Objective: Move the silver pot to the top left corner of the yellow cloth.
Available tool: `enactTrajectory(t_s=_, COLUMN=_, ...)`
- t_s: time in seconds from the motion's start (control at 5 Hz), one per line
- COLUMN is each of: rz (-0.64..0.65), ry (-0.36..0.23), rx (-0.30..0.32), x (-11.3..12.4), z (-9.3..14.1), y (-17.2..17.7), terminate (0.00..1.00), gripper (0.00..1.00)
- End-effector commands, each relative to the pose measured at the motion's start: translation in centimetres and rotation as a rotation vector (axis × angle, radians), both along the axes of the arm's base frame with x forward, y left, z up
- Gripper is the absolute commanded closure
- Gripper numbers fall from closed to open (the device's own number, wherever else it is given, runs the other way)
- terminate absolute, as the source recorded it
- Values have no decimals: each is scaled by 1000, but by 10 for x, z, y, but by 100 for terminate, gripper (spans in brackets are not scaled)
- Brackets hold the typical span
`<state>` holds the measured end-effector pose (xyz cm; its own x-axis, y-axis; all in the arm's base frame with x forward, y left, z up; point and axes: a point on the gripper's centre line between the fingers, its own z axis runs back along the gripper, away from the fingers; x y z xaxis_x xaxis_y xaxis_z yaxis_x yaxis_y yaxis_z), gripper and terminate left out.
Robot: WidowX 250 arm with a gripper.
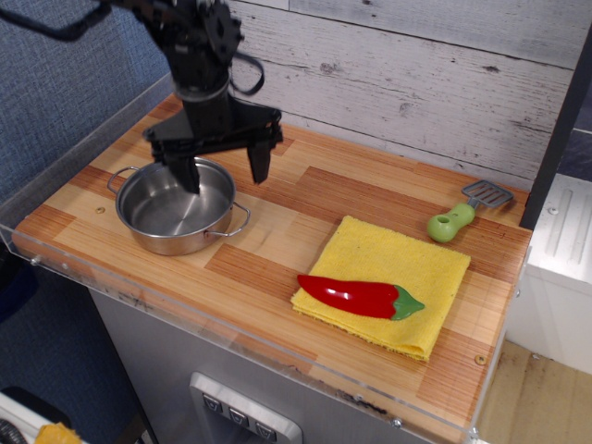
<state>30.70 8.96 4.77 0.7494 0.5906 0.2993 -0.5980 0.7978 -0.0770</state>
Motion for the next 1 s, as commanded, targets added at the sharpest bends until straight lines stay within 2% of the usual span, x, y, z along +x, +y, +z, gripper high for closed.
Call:
enactTrajectory(t_s=0.0, rz=19, ry=16, rx=-2, x=-11, z=-15, y=5, terminate=0, gripper=0)
enactTrajectory(t_s=0.2, rz=8, ry=8, rx=5, x=-9, z=-21, y=5, terminate=0, gripper=100)
enactTrajectory(t_s=0.8, rz=-10, ry=-19, rx=9, x=-5, z=-10, y=0, terminate=0, gripper=100)
